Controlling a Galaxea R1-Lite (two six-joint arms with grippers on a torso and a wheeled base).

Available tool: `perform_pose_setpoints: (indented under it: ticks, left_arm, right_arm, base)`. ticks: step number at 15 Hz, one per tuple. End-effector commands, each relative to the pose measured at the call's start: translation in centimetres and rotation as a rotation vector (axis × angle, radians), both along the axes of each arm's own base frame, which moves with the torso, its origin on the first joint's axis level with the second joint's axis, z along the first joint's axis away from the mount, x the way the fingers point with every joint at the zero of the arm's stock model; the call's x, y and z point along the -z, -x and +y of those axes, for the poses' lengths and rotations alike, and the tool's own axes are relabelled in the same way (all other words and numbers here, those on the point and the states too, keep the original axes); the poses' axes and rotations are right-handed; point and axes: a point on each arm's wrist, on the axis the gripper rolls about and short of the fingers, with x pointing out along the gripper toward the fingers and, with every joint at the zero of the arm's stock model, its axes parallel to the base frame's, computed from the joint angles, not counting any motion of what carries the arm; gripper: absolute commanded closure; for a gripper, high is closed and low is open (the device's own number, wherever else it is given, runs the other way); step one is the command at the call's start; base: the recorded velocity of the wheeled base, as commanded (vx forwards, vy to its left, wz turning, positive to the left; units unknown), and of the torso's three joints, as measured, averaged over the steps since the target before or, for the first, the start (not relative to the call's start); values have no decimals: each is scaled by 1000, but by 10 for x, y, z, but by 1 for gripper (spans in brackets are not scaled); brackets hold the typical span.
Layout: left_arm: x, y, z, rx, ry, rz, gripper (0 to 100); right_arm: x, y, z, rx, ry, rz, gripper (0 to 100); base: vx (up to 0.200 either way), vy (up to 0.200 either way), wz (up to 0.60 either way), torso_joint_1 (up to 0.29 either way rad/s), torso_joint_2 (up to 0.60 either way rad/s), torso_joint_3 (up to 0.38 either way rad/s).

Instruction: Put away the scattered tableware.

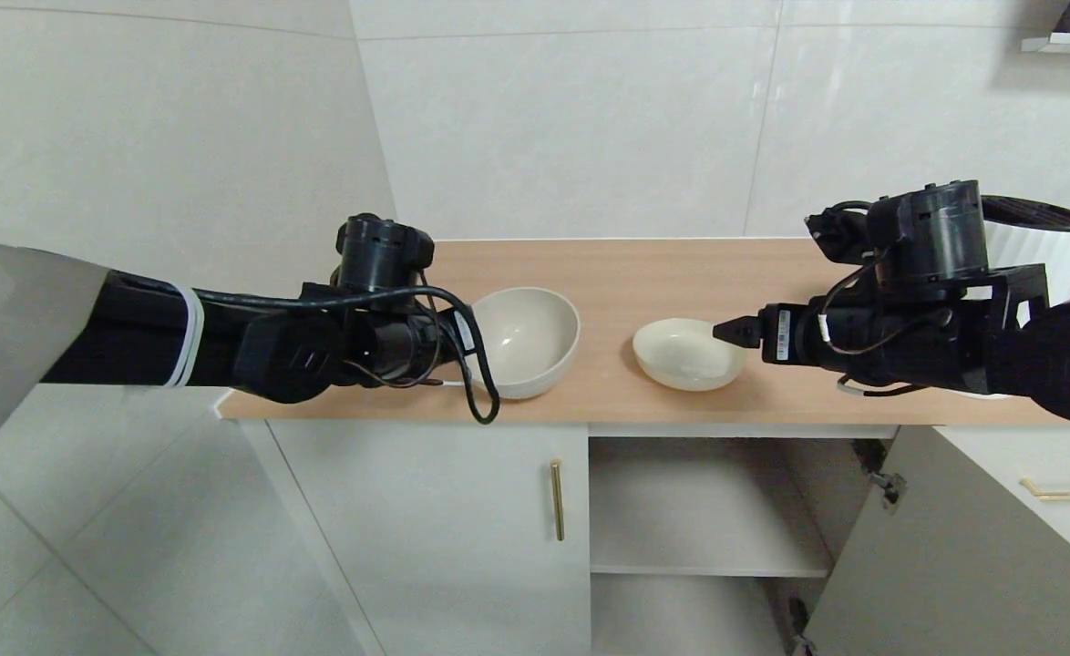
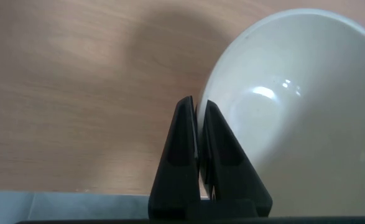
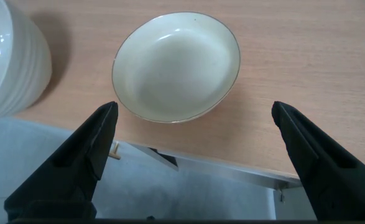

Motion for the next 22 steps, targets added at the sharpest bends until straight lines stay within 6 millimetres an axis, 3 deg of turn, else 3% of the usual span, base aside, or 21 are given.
perform_pose_setpoints:
  ticks: [1,5,8,11,18,19,22]
  left_arm:
    - [-15,10,2,1,11,-32,100]
    - [-23,29,6,18,13,-35,100]
    - [-34,45,7,37,22,-55,100]
    - [-45,60,6,79,41,-74,100]
    - [-45,62,6,82,40,-73,100]
    - [-45,62,6,80,41,-73,100]
    - [-45,62,6,81,42,-72,100]
  right_arm:
    - [-2,1,0,0,-4,-7,0]
    - [6,-13,2,23,7,8,0]
    - [40,-51,8,147,82,56,0]
    - [60,-71,15,209,76,82,0]
    - [69,-82,17,235,63,91,0]
    - [70,-82,17,235,60,93,100]
    - [59,-77,16,244,23,74,100]
  base:
    - [0,0,0,0,0,0]
    - [0,0,0,0,0,0]
    - [0,0,0,0,0,0]
    - [0,0,0,0,0,0]
    - [0,0,0,0,0,0]
    - [0,0,0,0,0,0]
    - [0,0,0,0,0,0]
